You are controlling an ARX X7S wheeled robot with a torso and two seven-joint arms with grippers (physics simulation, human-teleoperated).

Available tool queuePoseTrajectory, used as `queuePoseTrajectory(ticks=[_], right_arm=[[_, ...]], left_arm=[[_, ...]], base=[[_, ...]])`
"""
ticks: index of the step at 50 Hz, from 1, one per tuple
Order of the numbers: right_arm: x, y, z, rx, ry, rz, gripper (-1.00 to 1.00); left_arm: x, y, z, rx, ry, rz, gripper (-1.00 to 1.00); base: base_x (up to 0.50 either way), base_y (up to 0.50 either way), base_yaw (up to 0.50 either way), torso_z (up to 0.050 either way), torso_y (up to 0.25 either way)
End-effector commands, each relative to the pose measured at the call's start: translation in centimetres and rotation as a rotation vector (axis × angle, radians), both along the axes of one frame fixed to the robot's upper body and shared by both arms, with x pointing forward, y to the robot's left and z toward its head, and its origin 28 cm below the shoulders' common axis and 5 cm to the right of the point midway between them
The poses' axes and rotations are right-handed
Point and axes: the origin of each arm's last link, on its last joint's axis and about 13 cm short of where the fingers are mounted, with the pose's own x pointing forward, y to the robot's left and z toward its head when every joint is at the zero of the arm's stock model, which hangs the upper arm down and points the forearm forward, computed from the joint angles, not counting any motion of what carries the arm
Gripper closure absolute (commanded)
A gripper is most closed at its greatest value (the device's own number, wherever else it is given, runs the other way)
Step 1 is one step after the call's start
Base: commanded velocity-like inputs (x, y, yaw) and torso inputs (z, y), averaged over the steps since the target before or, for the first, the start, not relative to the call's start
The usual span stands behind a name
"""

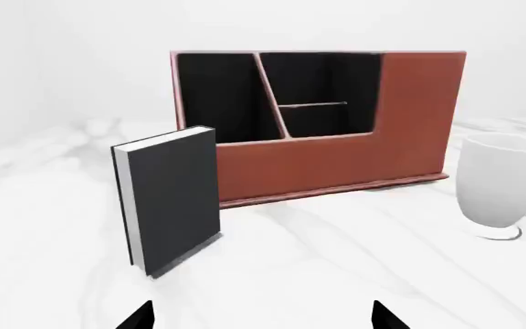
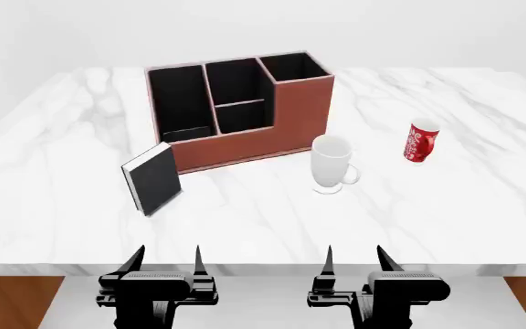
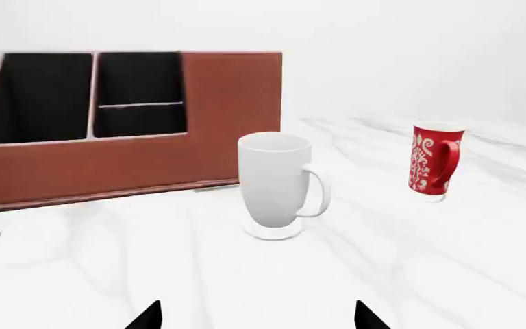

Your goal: Pick up the red mug and place it to the right of the caddy.

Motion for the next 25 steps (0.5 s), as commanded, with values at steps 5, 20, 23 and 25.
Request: queuePoseTrajectory(ticks=[5,20,23,25], right_arm=[[-0.12,0.21,-0.07,-0.016,0.003,0.017,-1.00],[-0.32,0.08,0.12,-0.003,0.021,0.047,-1.00],[-0.27,0.05,0.17,-0.003,0.022,0.048,-1.00],[-0.24,0.03,0.15,-0.005,0.022,0.045,-1.00]], left_arm=[[0.06,0.00,-0.12,0.011,0.000,0.001,-1.00],[-0.08,0.00,0.23,0.027,-0.011,0.000,-1.00],[-0.10,-0.02,0.31,0.030,-0.012,-0.002,-1.00],[-0.12,-0.03,0.34,0.029,-0.012,-0.003,-1.00]], base=[[0.00,0.00,0.00,0.000,0.000],[0.00,-0.40,0.00,0.000,0.000],[0.00,-0.50,0.00,0.000,0.000],[0.00,-0.50,0.00,0.000,0.000]])
